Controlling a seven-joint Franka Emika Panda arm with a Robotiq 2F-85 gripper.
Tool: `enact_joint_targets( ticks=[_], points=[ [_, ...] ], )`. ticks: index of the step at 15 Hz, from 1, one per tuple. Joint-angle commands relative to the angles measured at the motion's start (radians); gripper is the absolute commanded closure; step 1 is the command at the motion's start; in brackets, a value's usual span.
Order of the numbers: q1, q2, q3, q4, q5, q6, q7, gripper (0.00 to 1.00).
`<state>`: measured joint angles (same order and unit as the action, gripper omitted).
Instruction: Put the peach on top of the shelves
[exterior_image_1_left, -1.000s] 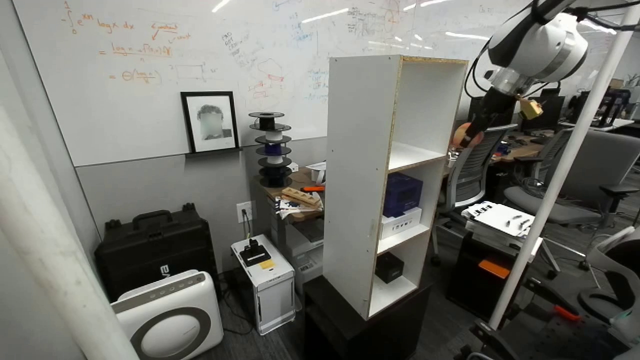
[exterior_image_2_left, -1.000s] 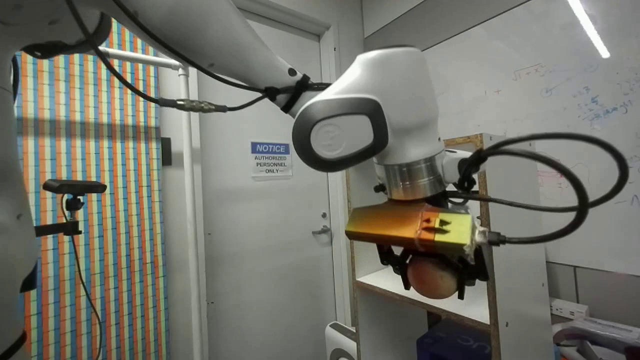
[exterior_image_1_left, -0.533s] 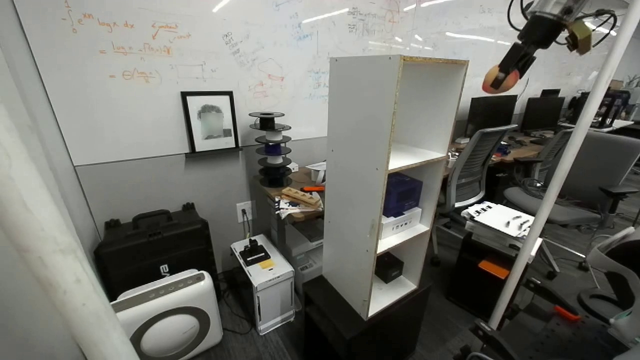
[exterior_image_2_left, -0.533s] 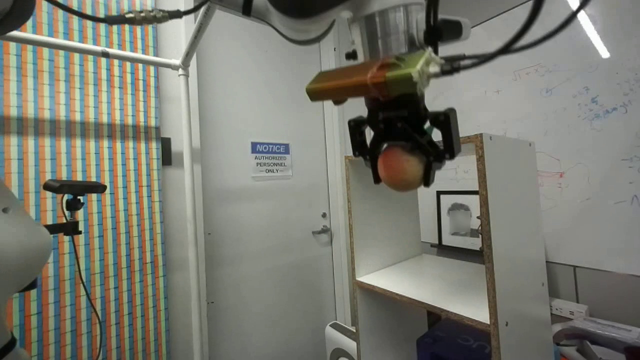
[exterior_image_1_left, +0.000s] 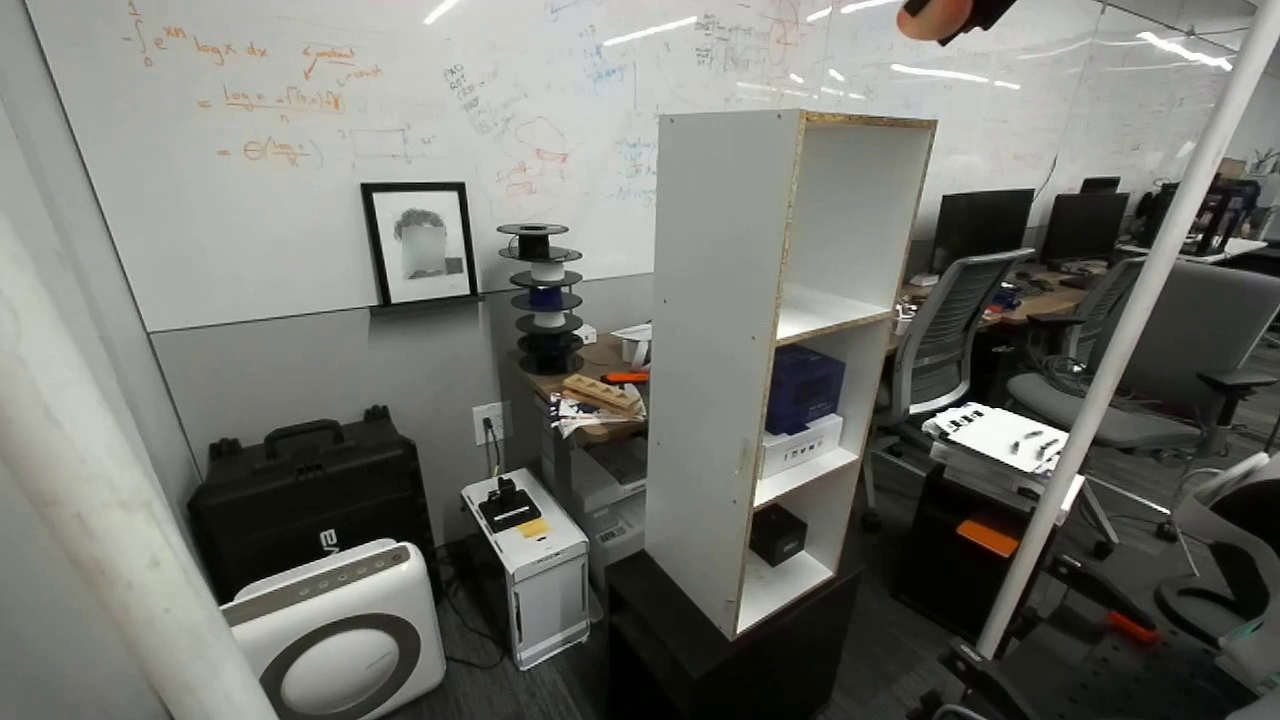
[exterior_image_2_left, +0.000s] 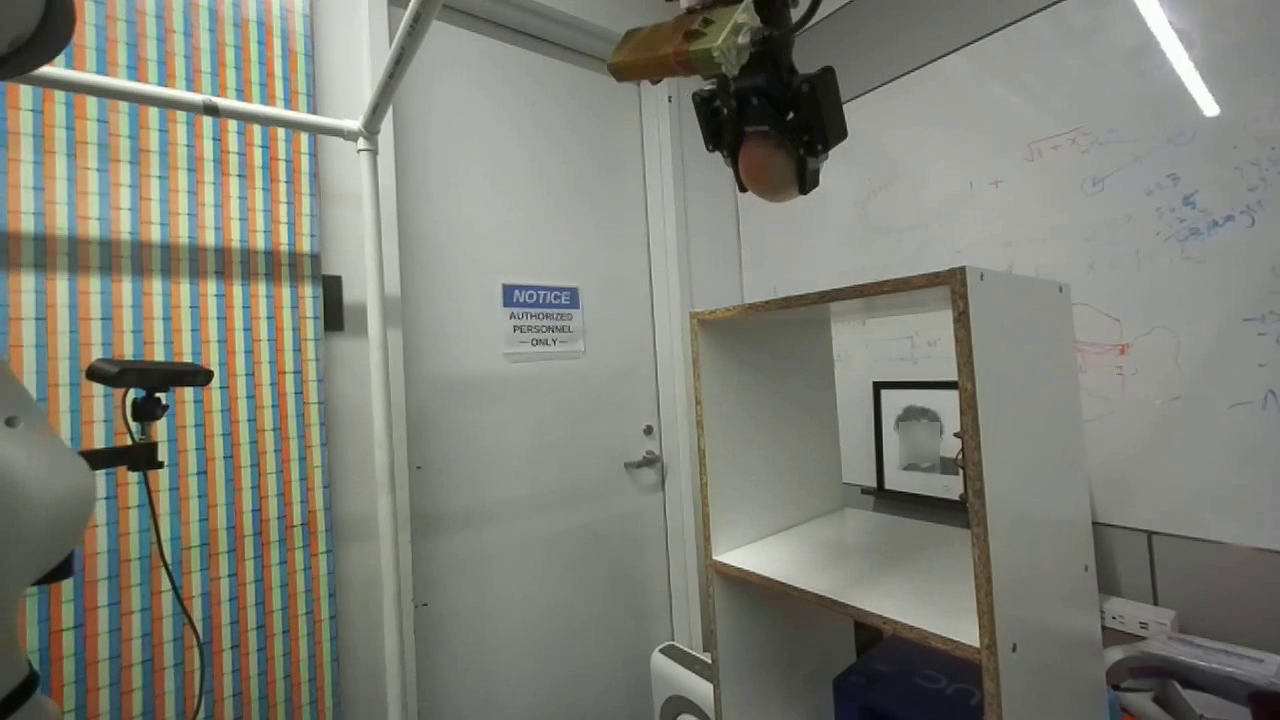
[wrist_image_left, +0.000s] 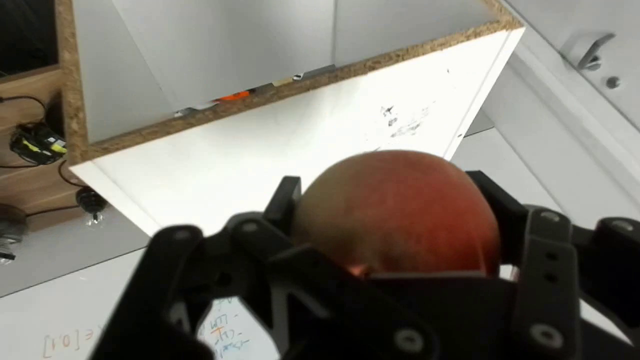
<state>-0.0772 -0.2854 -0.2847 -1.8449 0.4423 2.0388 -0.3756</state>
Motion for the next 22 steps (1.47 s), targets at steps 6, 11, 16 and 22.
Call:
enact_joint_targets(
  ticks=[6, 11, 16, 22],
  points=[
    [0.005, 0.349, 0.120, 0.164, 0.000, 0.199, 0.216, 0.45],
    [-0.017, 0.371, 0.138, 0.233, -0.063, 0.092, 0.270, 0.00],
    [-0.038, 0.302, 0.129, 0.217, -0.139, -0.016, 0.296, 0.00],
    [-0.066, 0.169, 0.115, 0.162, -0.247, -0.148, 0.306, 0.00]
  ],
)
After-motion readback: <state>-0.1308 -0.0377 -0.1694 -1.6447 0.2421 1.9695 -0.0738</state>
